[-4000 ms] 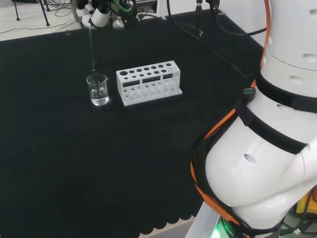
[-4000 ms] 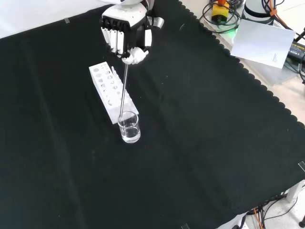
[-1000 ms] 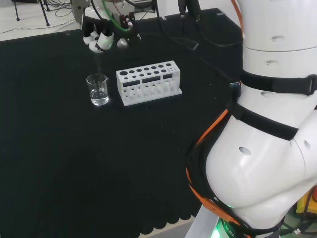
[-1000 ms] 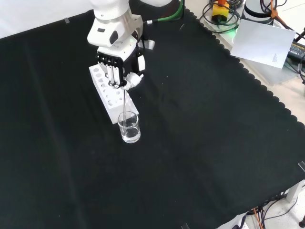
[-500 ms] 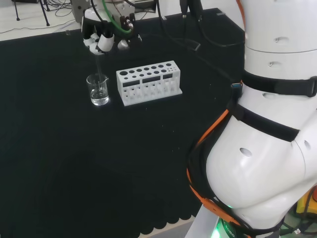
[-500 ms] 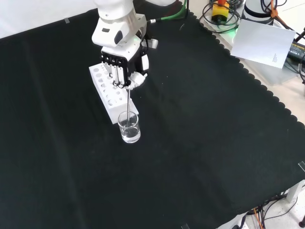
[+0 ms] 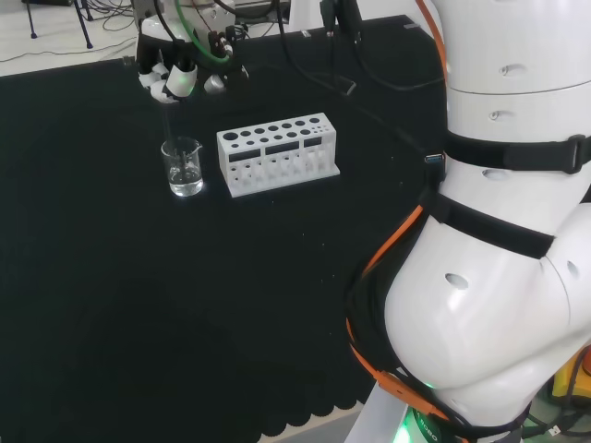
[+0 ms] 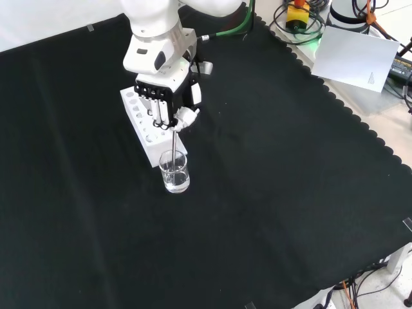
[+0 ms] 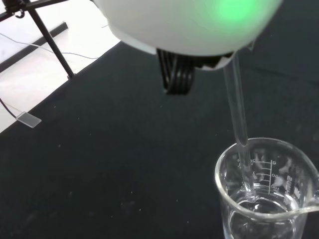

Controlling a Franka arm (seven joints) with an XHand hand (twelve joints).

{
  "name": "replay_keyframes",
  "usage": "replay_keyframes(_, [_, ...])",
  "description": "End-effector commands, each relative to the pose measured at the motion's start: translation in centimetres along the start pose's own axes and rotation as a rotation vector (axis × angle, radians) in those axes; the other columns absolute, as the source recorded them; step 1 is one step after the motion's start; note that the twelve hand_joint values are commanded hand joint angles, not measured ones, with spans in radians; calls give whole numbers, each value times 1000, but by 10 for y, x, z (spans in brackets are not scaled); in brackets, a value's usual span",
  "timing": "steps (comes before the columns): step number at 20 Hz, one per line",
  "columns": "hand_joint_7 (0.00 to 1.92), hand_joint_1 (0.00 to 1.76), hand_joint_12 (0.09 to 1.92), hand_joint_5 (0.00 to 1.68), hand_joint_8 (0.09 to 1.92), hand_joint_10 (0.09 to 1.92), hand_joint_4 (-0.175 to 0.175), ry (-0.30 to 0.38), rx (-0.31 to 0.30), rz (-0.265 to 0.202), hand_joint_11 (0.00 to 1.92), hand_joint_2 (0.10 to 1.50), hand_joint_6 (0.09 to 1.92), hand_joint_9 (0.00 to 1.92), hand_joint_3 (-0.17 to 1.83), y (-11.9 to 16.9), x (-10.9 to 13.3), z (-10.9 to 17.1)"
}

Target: Stir in the beaker to the left of the white test tube rack with the glass rod.

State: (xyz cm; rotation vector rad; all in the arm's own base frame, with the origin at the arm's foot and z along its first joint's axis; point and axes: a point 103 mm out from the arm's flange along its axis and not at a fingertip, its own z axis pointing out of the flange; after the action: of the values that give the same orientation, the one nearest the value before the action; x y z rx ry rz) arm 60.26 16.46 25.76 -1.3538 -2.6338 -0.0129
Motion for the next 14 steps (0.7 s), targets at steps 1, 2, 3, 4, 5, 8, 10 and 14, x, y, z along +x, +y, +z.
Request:
replay_keyframes(1, [1219, 1322, 844, 1274, 1233, 1018, -175, 14, -9, 15, 1715, 464, 697, 1657, 1091, -4, -19, 2])
replay_keyframes(2, [1219, 1322, 844, 1274, 1233, 1018, -175, 11, -5, 20, 1715, 464, 697, 1657, 1091, -6, -23, -1])
replay_keyframes(3, [1219, 1322, 844, 1274, 1233, 1018, -175, 6, 0, 24, 1715, 464, 697, 1657, 1091, -7, -26, -4])
replay_keyframes(4, [1219, 1322, 845, 1274, 1233, 1018, -175, 0, 3, 28, 1715, 464, 697, 1657, 1091, -10, -28, -7])
replay_keyframes(5, [1219, 1322, 845, 1274, 1233, 1018, -175, -4, 4, 32, 1715, 463, 697, 1657, 1091, -12, -29, -8])
replay_keyframes(8, [1219, 1322, 845, 1274, 1232, 1018, -175, -15, 10, 39, 1715, 463, 697, 1657, 1091, -17, -30, -10])
replay_keyframes(10, [1219, 1322, 845, 1274, 1232, 1017, -175, -4, 9, 39, 1716, 463, 697, 1657, 1091, -19, -32, -8])
replay_keyframes(14, [1220, 1322, 846, 1275, 1232, 1017, -175, -36, 20, 20, 1716, 463, 697, 1658, 1091, -20, -20, -8])
